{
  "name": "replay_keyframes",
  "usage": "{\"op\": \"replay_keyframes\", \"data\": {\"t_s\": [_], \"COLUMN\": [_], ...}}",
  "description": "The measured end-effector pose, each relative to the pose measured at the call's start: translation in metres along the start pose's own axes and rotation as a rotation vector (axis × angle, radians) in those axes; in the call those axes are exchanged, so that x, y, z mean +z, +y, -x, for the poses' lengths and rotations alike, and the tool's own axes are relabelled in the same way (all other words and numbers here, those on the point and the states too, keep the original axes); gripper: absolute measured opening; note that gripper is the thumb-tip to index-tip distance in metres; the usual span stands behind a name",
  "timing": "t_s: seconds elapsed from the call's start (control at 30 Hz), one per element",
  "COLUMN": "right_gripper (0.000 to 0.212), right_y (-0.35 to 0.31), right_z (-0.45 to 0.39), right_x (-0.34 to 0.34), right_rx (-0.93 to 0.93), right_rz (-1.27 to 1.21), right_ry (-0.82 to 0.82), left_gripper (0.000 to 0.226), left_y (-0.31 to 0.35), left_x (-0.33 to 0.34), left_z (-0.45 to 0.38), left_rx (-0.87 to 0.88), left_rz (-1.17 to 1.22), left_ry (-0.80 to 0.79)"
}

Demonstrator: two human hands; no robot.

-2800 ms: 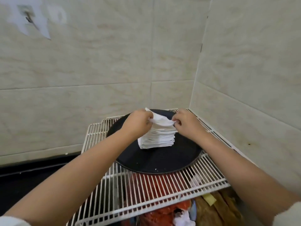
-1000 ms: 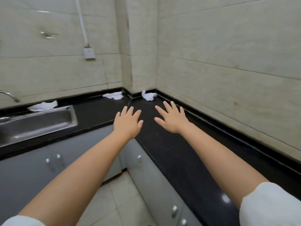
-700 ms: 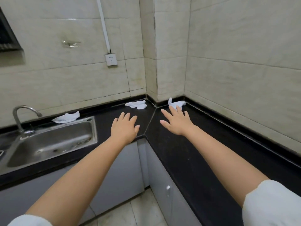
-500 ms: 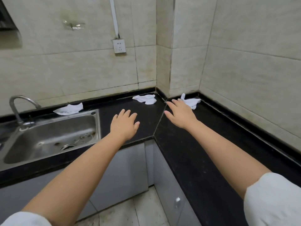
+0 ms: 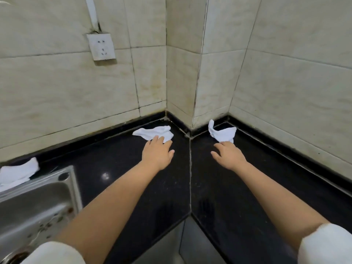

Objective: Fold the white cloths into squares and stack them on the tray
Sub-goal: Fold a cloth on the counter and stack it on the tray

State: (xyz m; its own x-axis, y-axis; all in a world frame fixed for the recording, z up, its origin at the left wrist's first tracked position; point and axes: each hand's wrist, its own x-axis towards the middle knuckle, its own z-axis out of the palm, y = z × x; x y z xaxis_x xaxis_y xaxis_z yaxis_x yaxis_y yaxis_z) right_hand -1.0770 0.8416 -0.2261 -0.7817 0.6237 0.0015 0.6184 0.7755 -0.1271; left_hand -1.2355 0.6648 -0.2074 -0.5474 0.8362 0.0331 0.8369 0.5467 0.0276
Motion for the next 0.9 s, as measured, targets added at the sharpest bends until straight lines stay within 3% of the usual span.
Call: {"op": "replay_keyframes", "data": {"t_s": [0.2, 0.4, 0.73, 0.9], "right_gripper": [0.039, 0.038, 0.043, 0.027], "right_y": [0.051, 0.092, 0.148, 0.172], "right_z": [-0.037, -0.086, -0.207, -0.218], "right_x": [0.035, 0.059, 0.116, 0.141], "right_rx": [0.279, 0.347, 0.303, 0.251], "right_rz": [-0.044, 0.021, 0.162, 0.18], "right_ry": [-0.145, -0.222, -0.116, 0.012], "left_gripper": [0.046, 0.046, 0.053, 0.054], "left_y": [0.007, 0.028, 0.059, 0.069], "left_x": [0.046, 0.099, 0.182, 0.207], "left_z": [-0.083, -0.131, -0.19, -0.199], "left_rx": [0.163, 0.226, 0.303, 0.29], "left_rz": [0.087, 0.128, 0.127, 0.129], "left_ry": [-0.124, -0.27, -0.403, -0.395]}}
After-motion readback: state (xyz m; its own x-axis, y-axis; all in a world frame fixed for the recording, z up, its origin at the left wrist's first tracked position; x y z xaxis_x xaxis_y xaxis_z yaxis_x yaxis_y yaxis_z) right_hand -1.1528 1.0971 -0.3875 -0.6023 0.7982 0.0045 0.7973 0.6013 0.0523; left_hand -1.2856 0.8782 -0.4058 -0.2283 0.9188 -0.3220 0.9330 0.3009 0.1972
